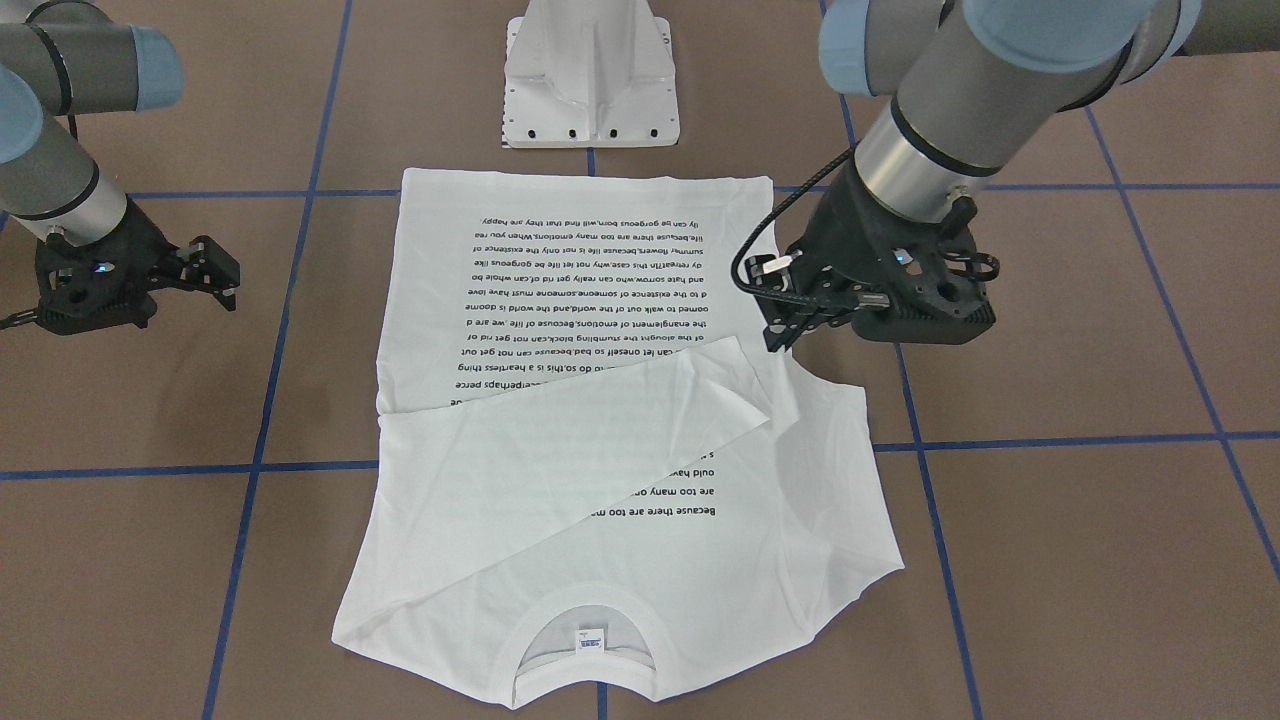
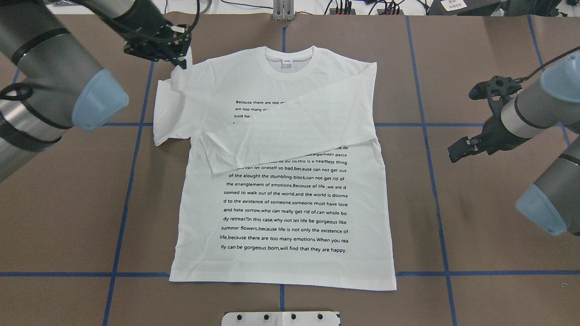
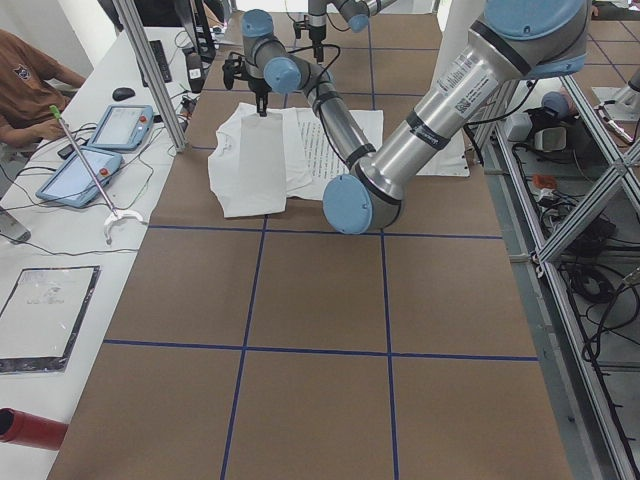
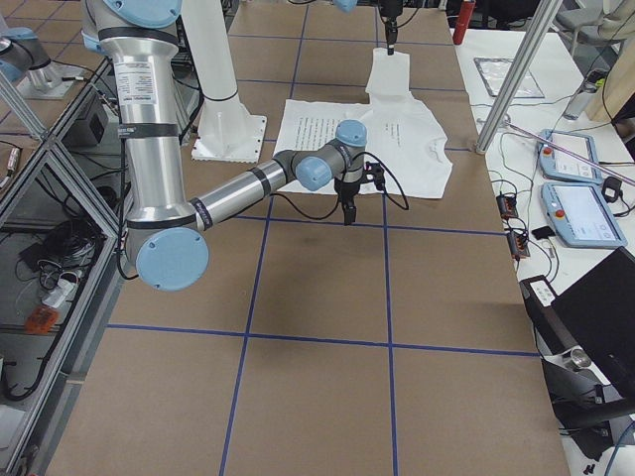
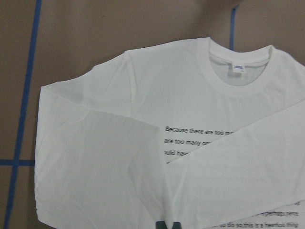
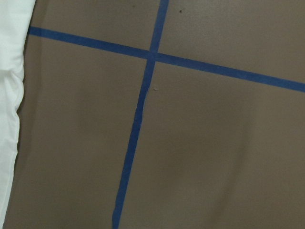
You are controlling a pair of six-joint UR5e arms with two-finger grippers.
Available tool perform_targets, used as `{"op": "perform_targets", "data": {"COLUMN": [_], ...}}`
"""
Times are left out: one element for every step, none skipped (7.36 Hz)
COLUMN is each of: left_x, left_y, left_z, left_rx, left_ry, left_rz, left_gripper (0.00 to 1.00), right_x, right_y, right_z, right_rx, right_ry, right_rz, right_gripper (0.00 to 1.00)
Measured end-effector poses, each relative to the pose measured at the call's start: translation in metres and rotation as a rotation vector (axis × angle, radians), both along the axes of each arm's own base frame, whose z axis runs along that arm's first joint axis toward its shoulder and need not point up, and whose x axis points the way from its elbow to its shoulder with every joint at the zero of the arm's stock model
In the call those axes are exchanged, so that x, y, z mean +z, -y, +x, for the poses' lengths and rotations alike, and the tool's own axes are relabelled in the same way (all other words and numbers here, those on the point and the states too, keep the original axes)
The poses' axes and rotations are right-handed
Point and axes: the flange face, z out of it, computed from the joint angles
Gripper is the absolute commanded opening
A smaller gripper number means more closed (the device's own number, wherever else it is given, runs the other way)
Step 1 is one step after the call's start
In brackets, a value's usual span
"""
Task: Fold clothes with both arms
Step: 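Carry the sleeve with the left gripper across the shirt toward the right arm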
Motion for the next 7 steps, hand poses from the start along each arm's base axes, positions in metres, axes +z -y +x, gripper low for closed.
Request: {"op": "perform_targets", "data": {"left_x": [-0.022, -0.034, -0.04, -0.044, -0.048, -0.052, -0.054], "left_y": [-0.004, -0.014, -0.026, -0.039, -0.05, -0.059, -0.062], "left_z": [0.011, 0.025, 0.041, 0.056, 0.068, 0.078, 0.084], "left_rx": [0.015, 0.039, 0.061, 0.079, 0.091, 0.097, 0.097], "left_ry": [-0.066, -0.117, -0.149, -0.167, -0.186, -0.21, -0.229], "left_rz": [-0.023, -0.041, -0.057, -0.076, -0.097, -0.113, -0.125], "left_gripper": [0.0, 0.0, 0.0, 0.0, 0.0, 0.0, 0.0], "right_x": [0.003, 0.004, 0.006, 0.008, 0.009, 0.01, 0.01], "right_y": [-0.001, -0.001, 0.0, 0.0, 0.0, 0.001, 0.001], "right_z": [0.001, 0.002, 0.002, 0.002, 0.002, 0.002, 0.002], "right_rx": [0.001, 0.002, 0.003, 0.003, 0.004, 0.004, 0.005], "right_ry": [-0.002, -0.004, -0.005, -0.008, -0.01, -0.011, -0.011], "right_rz": [-0.002, -0.003, -0.004, -0.007, -0.009, -0.01, -0.011], "right_gripper": [1.0, 1.0, 1.0, 1.0, 1.0, 1.0, 1.0]}}
